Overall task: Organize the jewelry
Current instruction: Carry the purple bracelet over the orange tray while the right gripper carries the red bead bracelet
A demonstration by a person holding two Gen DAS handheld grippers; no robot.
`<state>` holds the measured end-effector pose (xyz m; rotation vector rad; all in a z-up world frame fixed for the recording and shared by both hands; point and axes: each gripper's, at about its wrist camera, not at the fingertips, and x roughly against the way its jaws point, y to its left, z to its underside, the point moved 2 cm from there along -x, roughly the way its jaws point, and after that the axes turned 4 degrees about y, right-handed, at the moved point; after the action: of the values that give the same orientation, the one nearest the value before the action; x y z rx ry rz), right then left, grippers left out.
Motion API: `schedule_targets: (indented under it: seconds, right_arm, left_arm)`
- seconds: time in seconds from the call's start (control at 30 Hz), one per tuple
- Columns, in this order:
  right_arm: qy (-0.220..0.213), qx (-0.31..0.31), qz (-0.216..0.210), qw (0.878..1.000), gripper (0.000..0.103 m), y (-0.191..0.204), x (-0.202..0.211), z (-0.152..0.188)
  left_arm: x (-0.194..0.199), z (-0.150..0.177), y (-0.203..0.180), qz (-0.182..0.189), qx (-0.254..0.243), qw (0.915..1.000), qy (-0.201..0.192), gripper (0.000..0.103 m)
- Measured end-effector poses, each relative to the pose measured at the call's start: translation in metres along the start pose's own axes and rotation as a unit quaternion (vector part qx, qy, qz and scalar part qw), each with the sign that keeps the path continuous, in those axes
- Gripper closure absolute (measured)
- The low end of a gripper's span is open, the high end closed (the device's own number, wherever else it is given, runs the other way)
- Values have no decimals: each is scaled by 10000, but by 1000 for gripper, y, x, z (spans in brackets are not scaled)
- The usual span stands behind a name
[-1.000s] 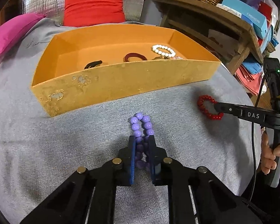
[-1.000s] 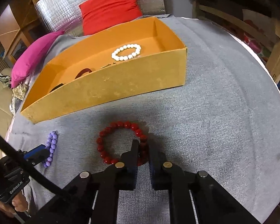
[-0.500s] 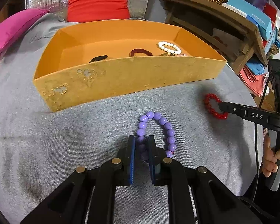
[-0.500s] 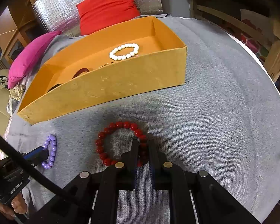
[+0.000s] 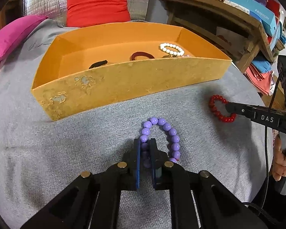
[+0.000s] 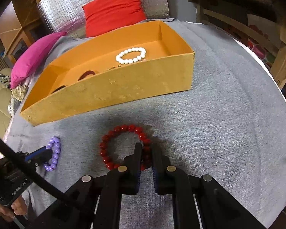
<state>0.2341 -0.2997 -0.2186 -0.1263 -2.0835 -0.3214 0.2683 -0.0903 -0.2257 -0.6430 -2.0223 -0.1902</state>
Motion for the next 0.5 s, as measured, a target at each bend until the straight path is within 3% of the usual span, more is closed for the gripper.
schedule_targets:
  seconds: [0.5]
  right_arm:
    - [-847,62,-554,9948,92,11,40,-4]
  left_arm:
    - [49,-3,0,-59,-50,9975,-708,94]
